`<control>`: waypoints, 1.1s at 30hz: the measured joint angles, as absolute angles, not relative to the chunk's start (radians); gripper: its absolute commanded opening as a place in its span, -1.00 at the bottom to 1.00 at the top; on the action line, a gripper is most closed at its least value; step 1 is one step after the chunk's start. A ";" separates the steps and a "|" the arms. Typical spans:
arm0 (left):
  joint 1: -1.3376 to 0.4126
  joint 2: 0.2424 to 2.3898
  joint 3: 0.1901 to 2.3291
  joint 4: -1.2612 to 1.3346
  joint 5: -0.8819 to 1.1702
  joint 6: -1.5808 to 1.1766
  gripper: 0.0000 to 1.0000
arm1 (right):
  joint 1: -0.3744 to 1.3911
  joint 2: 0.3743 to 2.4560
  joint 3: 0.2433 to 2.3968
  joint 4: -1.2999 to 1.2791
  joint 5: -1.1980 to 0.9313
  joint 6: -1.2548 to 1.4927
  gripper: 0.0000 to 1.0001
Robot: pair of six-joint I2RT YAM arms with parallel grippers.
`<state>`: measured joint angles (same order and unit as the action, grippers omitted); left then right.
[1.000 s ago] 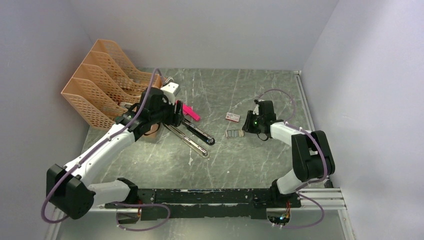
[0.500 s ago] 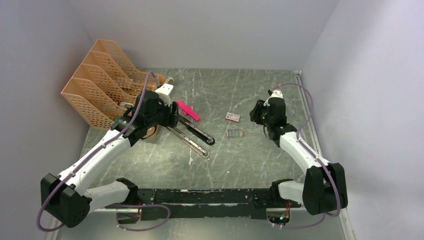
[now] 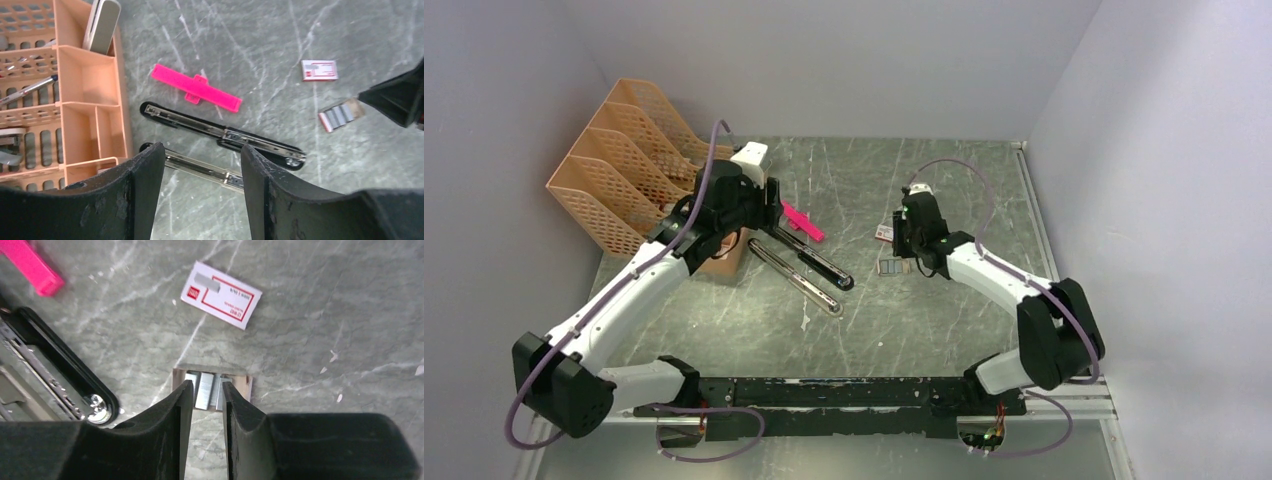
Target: Load the staples into the stapler
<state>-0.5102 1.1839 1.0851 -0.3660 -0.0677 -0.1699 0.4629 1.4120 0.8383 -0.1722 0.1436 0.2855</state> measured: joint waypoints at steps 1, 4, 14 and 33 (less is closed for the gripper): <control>-0.505 1.195 1.084 -0.366 -0.074 -0.163 0.24 | 0.470 1.430 0.840 -0.181 0.148 0.286 -0.43; -0.492 1.212 1.051 -0.365 -0.095 -0.142 0.24 | 0.472 1.466 0.840 -0.207 0.149 0.286 -0.45; -0.484 1.212 1.035 -0.364 -0.108 -0.125 0.22 | 0.472 1.544 0.852 -0.249 0.147 0.287 -0.46; -0.479 1.212 1.035 -0.364 -0.104 -0.119 0.21 | 0.472 1.589 0.852 -0.256 0.142 0.287 -0.45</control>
